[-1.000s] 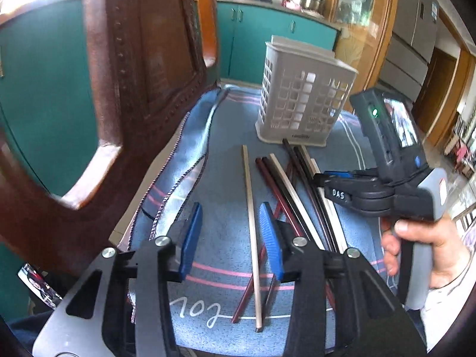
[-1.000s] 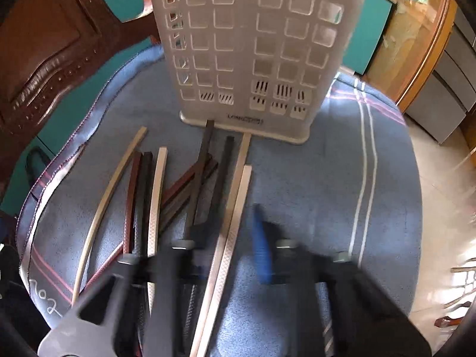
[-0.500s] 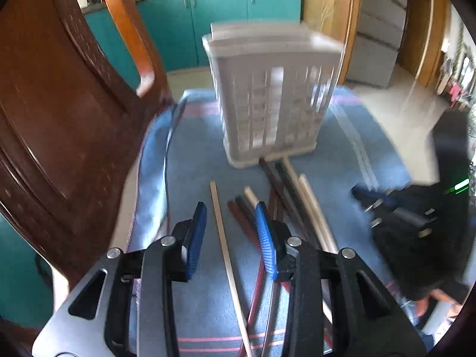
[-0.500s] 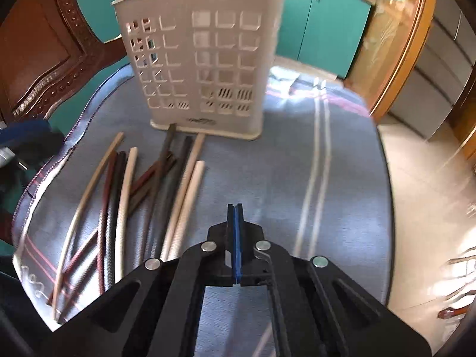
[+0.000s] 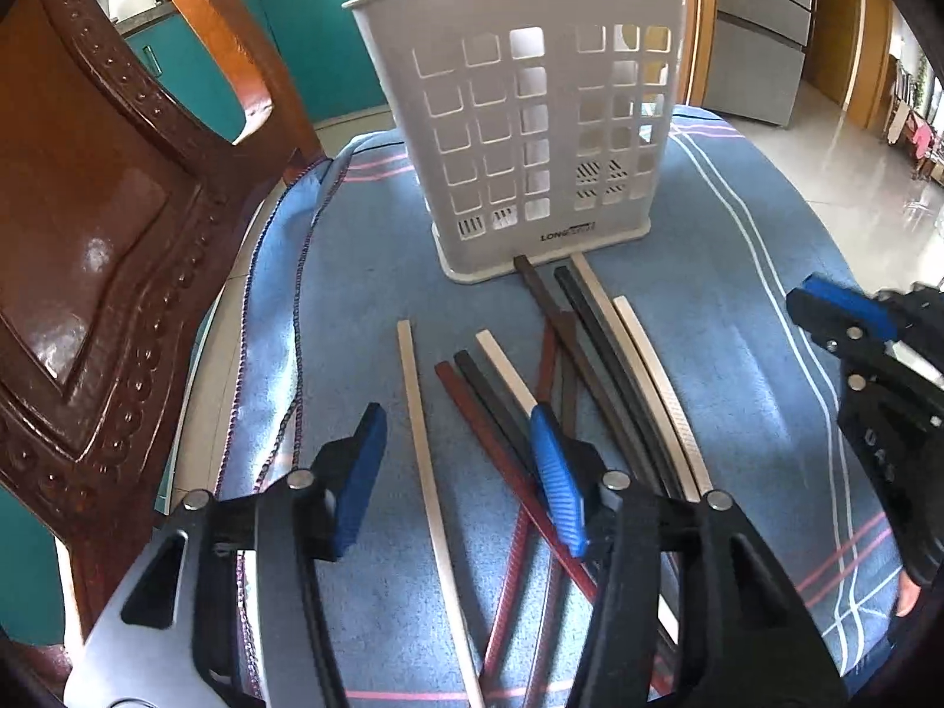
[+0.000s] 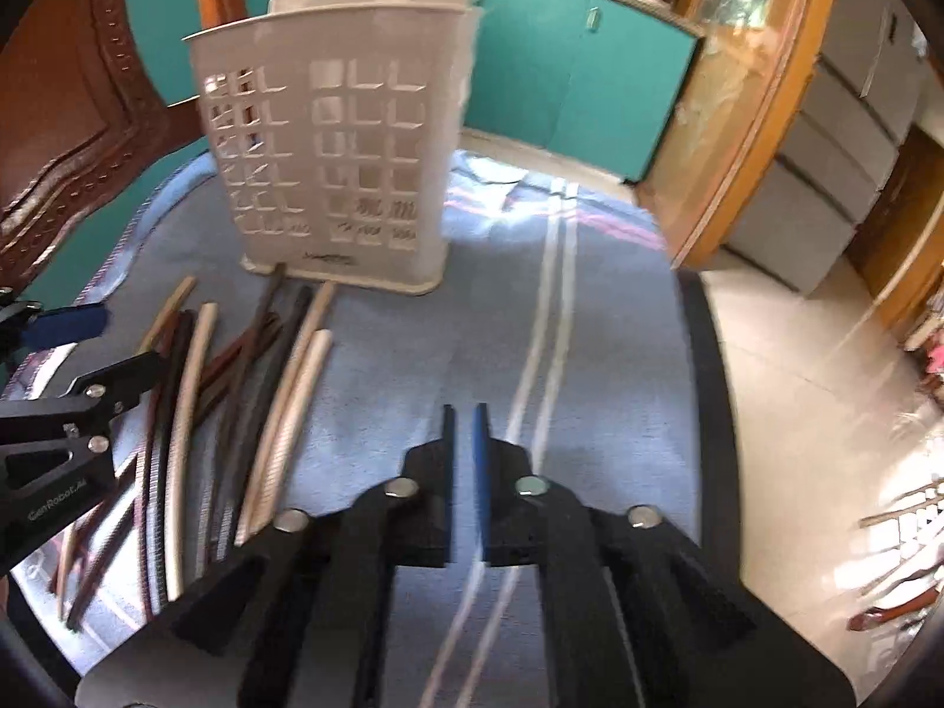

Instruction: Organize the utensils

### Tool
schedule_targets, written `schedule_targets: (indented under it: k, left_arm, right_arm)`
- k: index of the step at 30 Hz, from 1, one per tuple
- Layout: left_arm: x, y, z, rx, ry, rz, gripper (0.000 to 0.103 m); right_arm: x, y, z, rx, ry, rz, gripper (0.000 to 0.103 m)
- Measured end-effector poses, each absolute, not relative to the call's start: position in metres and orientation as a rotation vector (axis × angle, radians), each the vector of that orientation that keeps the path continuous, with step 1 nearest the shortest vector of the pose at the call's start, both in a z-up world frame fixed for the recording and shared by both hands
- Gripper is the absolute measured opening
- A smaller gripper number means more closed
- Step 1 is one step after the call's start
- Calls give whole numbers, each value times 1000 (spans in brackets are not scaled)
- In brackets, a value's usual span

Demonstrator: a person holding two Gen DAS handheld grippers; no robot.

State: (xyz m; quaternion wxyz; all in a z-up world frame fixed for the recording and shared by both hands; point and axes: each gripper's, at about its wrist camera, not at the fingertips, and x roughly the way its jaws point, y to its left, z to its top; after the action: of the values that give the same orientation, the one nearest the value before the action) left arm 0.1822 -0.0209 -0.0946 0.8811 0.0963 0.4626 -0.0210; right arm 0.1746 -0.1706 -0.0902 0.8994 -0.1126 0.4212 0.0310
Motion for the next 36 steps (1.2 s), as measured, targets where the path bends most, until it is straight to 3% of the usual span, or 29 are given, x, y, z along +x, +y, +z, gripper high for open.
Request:
schedule_targets:
  k: [7,16,21,27,31,36]
  left_arm:
    - [187,-23,-100,213,971,-34,52]
    - [196,-10,-102,189,985,-15,51]
    - [202,4,-107,157,1013,0,34]
    - [215,19,-121,104,1068,1,33]
    - [226,27,-129,68,1088,-2,33]
    - [238,33,-132,47,1091,-9,24]
  right_arm:
    - [160,-167,-76,-305,776,31,32]
    - [159,-160,-74,-313,787,48,32]
    - [164,-155,-79,-290,821,91,34]
    - [174,-153,-90,-231,895,135,34]
    - [193,-165,-107,-22,1049,241,34]
    - [207,-170,-114,88,1098,285,34]
